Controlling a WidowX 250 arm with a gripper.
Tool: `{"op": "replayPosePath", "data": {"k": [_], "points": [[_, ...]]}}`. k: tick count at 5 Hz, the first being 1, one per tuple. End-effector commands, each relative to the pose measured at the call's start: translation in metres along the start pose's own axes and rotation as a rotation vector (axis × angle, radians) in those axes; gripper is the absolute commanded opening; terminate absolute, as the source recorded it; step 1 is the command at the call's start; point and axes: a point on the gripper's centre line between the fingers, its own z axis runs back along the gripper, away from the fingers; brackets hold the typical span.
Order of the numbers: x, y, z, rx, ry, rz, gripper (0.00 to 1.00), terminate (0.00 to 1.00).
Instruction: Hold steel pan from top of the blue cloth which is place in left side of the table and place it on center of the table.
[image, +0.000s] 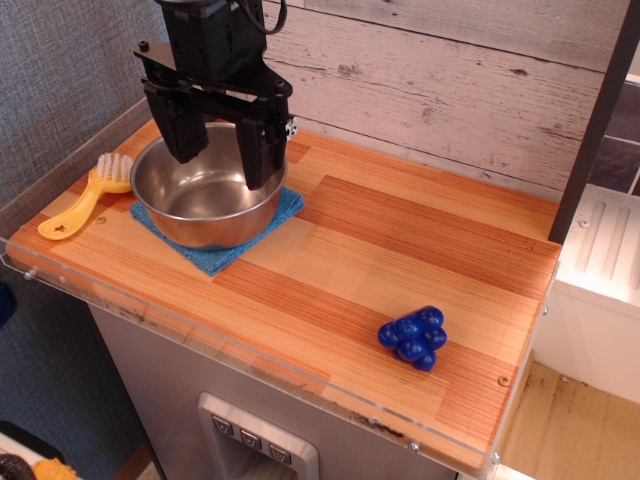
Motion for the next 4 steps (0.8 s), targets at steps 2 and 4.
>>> {"op": "replayPosePath", "data": {"k": [2, 4], "points": [[0.013, 0.001, -0.024, -0.006, 0.019, -0.006, 1.00, 0.00], [0.039, 0.005, -0.060, 0.025, 0.055, -0.030, 1.00, 0.00]]}}
